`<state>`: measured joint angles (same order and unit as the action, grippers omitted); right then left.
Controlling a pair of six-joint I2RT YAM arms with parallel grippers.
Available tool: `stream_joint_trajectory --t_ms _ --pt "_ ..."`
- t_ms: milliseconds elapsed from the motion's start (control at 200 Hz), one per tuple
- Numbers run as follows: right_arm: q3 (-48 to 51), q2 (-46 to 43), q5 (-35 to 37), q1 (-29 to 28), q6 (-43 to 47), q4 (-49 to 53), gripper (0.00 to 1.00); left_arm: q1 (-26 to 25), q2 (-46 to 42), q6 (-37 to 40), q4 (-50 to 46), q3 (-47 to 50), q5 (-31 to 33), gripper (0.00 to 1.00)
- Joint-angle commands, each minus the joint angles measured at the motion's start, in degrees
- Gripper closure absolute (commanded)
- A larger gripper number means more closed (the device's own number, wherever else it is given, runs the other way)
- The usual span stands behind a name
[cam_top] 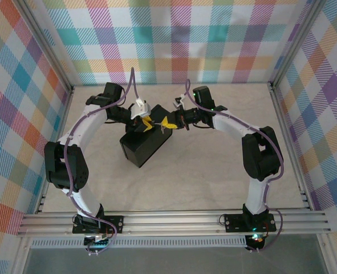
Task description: Unlock the padlock with the key
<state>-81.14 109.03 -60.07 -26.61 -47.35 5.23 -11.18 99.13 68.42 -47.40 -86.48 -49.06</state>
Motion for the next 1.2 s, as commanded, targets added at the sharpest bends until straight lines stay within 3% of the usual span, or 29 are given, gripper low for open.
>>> stream_joint_trajectory --t_ms 0,1195 --pt "-0.6 0.4 -0.5 -0.3 1.0 0.6 1.0 0.7 -2.8 0.1 1.5 0.4 -3.6 0.77" --pt "-5.6 3.1 -1.7 -2.2 -2.4 -1.0 1.0 0.7 -3.5 0.0 1.8 0.8 -5.4 0.76"
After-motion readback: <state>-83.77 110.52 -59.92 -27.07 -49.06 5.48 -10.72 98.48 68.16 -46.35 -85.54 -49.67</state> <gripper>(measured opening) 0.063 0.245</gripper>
